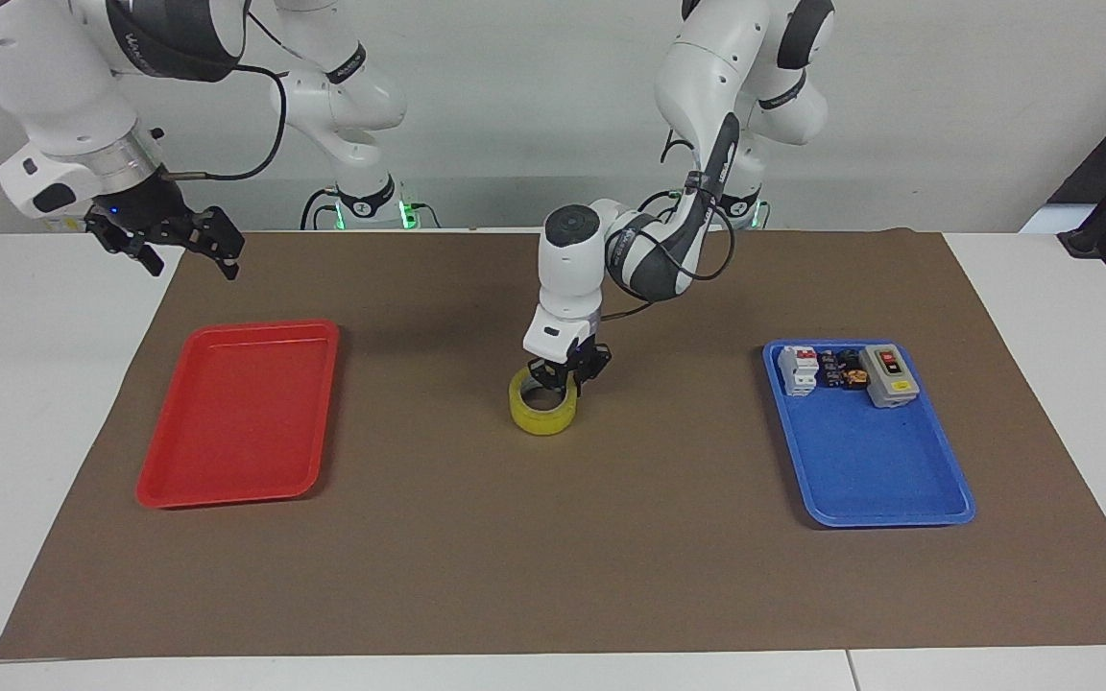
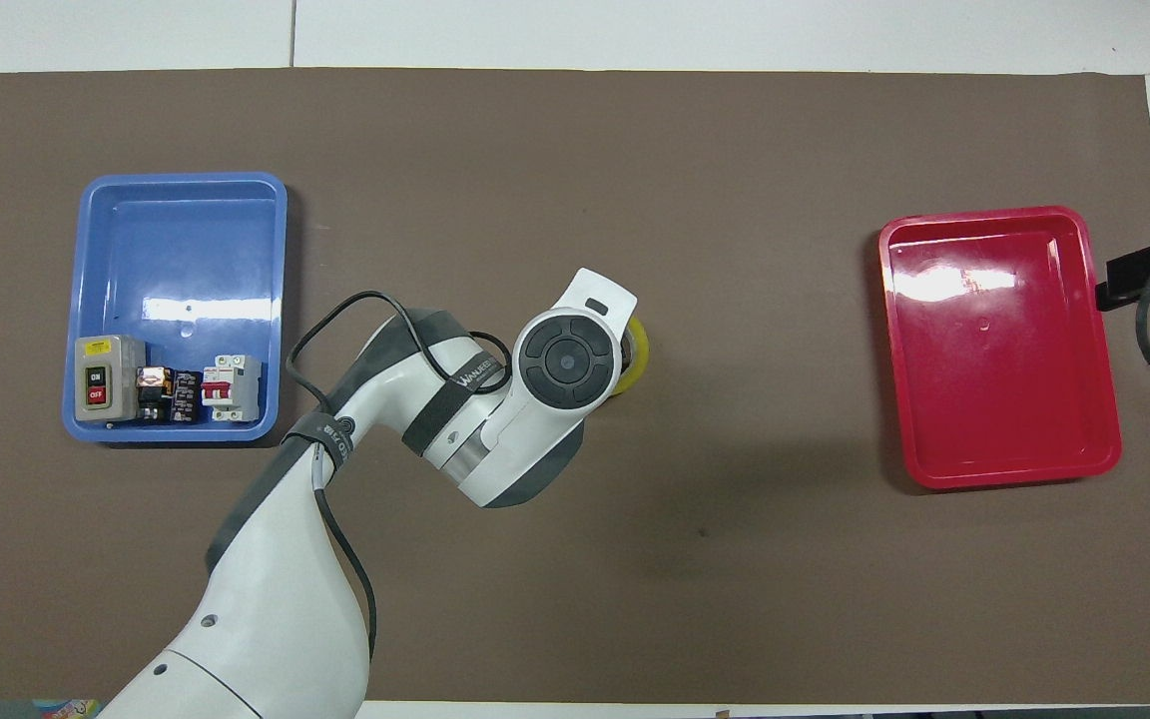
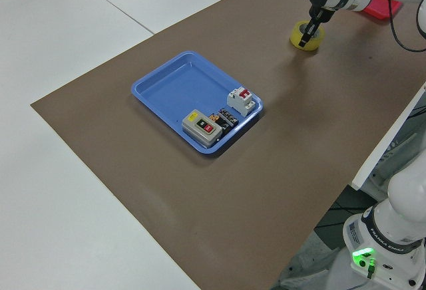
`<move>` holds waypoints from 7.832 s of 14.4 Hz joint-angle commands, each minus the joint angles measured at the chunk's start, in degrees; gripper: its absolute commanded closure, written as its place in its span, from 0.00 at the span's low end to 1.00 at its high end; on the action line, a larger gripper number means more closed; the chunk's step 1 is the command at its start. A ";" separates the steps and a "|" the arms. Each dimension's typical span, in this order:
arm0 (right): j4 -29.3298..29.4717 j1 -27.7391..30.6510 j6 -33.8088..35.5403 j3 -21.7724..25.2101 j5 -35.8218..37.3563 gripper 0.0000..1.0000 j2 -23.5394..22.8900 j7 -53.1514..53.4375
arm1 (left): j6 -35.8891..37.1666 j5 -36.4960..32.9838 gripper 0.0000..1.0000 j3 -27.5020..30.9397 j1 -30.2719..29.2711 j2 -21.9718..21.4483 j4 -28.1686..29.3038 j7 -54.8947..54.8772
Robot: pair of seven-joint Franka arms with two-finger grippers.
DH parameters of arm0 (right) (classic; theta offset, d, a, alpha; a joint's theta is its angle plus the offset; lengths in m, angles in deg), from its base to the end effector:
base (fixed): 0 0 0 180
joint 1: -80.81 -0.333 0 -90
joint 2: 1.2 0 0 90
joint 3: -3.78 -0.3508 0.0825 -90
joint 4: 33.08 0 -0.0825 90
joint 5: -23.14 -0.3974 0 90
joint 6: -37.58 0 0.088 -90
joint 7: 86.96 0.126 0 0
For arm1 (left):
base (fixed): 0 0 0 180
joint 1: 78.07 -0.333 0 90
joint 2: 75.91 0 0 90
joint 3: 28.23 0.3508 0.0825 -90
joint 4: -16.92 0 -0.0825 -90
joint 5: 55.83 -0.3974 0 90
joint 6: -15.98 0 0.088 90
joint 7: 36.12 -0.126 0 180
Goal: Place and move tape with both arms
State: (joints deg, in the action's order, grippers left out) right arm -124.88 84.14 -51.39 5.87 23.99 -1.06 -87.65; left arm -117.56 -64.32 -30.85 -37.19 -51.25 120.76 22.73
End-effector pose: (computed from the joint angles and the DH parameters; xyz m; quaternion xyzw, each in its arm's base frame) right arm 0.5606 -0.0551 0.6250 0.9988 -0.0412 -0.0238 0.0061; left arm 0.5000 -0.4648 0.3172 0.9941 0.0875 0.0640 0.0055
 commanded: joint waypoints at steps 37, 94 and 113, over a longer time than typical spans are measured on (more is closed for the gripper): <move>-20.17 -31.28 -48.13 -1.56 -4.45 0.00 -19.64 26.01 | 44.33 10.33 0.00 1.92 -41.85 -25.19 -10.77 -59.64; -2.18 6.26 -8.97 -1.56 -0.85 0.00 -9.10 -14.79 | 39.14 10.33 0.00 1.83 -41.85 -25.54 -9.62 -59.12; -0.13 4.05 4.08 -1.03 0.64 0.00 1.36 -12.14 | 39.23 10.33 0.00 1.83 -41.85 -25.54 -9.62 -59.12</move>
State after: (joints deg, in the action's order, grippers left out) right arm -122.95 88.40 -47.45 4.79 23.85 -1.59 -100.92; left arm -77.06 -54.64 -29.05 -78.79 -75.10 108.97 -35.91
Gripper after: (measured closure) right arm 0.000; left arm 0.000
